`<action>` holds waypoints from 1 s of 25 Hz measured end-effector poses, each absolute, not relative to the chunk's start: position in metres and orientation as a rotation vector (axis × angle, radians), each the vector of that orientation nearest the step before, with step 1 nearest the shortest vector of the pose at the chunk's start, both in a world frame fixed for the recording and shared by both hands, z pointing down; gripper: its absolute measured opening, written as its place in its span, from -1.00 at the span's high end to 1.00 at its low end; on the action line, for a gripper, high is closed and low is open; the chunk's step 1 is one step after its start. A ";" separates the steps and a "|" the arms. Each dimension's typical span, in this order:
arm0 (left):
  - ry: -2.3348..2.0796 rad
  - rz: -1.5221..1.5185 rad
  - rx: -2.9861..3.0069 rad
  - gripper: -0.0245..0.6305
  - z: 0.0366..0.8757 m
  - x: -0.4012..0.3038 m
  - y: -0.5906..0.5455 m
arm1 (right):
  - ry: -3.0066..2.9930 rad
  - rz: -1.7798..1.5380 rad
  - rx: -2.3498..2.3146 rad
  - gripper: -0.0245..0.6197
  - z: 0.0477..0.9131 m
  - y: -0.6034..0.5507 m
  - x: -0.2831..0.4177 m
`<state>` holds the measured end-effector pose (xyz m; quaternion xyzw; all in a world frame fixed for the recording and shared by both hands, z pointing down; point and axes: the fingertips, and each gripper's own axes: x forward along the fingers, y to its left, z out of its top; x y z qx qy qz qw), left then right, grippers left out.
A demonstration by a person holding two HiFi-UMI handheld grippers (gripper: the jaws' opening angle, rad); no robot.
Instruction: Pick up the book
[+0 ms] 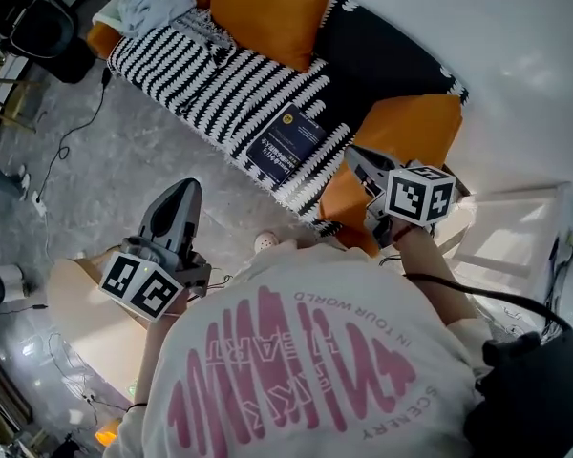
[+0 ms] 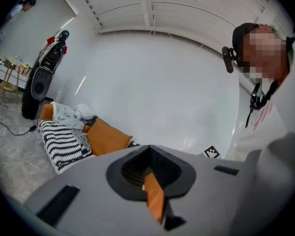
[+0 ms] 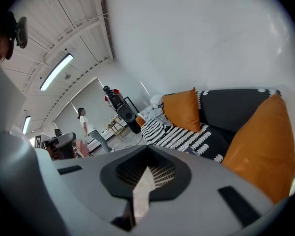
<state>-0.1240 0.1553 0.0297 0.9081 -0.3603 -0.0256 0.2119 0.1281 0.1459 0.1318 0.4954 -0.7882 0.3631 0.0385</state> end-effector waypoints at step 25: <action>-0.794 -0.048 2.575 0.90 0.032 -0.166 0.092 | -2.314 1.190 1.717 0.89 0.137 0.123 0.080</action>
